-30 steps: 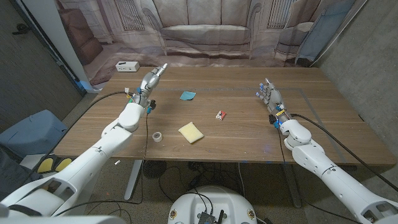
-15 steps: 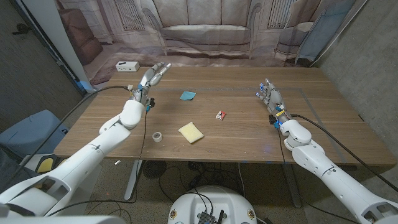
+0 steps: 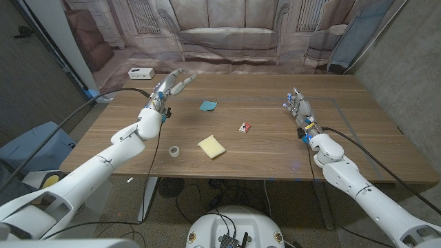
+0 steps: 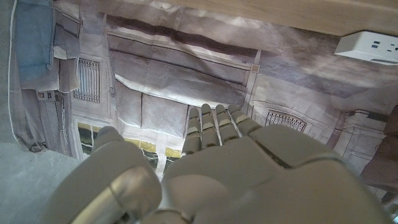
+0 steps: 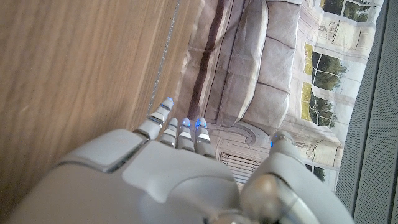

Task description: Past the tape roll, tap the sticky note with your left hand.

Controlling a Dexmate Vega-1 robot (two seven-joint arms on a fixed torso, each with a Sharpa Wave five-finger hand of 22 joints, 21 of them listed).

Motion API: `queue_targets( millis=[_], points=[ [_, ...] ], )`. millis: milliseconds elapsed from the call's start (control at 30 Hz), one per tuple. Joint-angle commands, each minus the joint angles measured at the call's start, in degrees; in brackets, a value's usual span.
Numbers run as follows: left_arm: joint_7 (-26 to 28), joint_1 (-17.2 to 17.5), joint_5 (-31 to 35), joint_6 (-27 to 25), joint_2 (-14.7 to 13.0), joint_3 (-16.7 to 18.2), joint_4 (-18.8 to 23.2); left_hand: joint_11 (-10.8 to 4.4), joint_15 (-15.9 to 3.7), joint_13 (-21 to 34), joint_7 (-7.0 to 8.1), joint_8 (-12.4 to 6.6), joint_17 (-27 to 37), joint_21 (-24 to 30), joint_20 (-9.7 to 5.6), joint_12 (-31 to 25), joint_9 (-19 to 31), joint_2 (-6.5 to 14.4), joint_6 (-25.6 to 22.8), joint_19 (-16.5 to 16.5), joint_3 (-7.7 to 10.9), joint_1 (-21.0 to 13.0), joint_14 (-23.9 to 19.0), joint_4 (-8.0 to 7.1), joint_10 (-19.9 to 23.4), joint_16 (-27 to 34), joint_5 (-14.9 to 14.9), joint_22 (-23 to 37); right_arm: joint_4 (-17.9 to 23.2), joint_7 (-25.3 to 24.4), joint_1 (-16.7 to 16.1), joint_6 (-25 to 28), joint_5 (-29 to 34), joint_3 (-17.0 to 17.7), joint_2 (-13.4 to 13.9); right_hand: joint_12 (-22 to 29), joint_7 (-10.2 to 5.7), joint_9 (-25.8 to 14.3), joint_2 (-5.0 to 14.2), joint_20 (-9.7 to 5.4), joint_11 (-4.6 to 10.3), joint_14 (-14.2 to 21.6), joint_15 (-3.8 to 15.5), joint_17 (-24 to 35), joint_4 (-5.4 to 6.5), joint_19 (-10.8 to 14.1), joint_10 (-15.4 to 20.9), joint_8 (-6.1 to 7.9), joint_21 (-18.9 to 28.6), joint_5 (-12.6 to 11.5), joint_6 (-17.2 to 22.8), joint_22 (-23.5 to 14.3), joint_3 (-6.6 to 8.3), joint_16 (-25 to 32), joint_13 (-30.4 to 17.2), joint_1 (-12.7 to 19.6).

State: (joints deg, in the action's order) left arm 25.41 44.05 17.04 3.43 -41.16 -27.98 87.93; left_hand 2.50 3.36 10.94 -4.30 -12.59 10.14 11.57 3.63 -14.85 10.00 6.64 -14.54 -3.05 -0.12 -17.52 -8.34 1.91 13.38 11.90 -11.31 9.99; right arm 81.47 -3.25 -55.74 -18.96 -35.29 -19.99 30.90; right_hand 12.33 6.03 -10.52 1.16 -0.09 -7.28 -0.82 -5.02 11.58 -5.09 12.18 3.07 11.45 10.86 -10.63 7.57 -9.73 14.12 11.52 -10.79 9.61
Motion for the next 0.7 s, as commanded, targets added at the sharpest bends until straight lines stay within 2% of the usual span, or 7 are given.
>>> queue_targets(
  millis=[33, 367, 700],
  points=[
    [-2.3, -2.4, 5.5, -6.4, -2.5, -3.1, 3.5, -0.12, -0.17, 0.1, 0.05, -0.53, 0.1, -0.3, 0.29, -0.2, 0.3, -0.1, -0.8, 0.3, 0.1, -0.6, -0.6, 0.53, 0.8, -0.2, 0.0, 0.1, -0.1, -0.7, -0.3, -0.7, 0.3, 0.0, -0.5, -0.2, -0.09, -0.2, 0.27, 0.2, -0.03, 0.1, -0.3, 0.2, -0.37, 0.6, 0.2, 0.03, 0.3, -0.2, 0.7, -0.1, 0.19, 0.3, -0.2, 0.1],
    [-6.1, -3.7, 6.6, -9.6, -3.5, -4.1, 5.6, 0.32, -0.19, 0.2, 0.29, -0.68, 0.1, -0.5, 0.51, 0.0, 0.3, 0.0, -2.4, 0.8, 0.15, -0.4, -0.8, 0.49, 1.0, -0.4, 0.1, 0.2, -0.1, -0.9, -0.8, -1.1, -0.1, 0.2, -0.8, -0.3, -0.12, -0.2, 0.34, 0.34, 0.0, 0.1, -0.36, 0.2, -0.43, 0.6, 0.2, 0.0, 0.3, -0.2, 0.8, -0.1, 0.15, 0.3, -0.2, 0.1],
    [-10.1, -5.9, 7.5, -11.7, -3.6, -5.6, 6.1, 1.32, 0.55, 0.2, -0.4, -0.59, 0.1, -0.9, 1.32, 1.0, 0.3, 0.0, -4.1, 2.4, 0.04, 0.2, 0.9, 0.23, -0.6, -1.2, 0.2, 0.2, 0.5, -0.9, -1.4, -0.9, -0.3, 0.4, -0.4, -0.3, -0.26, -0.2, 0.41, 0.56, -0.04, 0.2, -0.4, 0.2, -0.47, 0.6, 0.3, 0.0, 0.3, -0.2, 0.9, -0.1, 0.09, 0.3, -0.2, 0.1]
  ],
)
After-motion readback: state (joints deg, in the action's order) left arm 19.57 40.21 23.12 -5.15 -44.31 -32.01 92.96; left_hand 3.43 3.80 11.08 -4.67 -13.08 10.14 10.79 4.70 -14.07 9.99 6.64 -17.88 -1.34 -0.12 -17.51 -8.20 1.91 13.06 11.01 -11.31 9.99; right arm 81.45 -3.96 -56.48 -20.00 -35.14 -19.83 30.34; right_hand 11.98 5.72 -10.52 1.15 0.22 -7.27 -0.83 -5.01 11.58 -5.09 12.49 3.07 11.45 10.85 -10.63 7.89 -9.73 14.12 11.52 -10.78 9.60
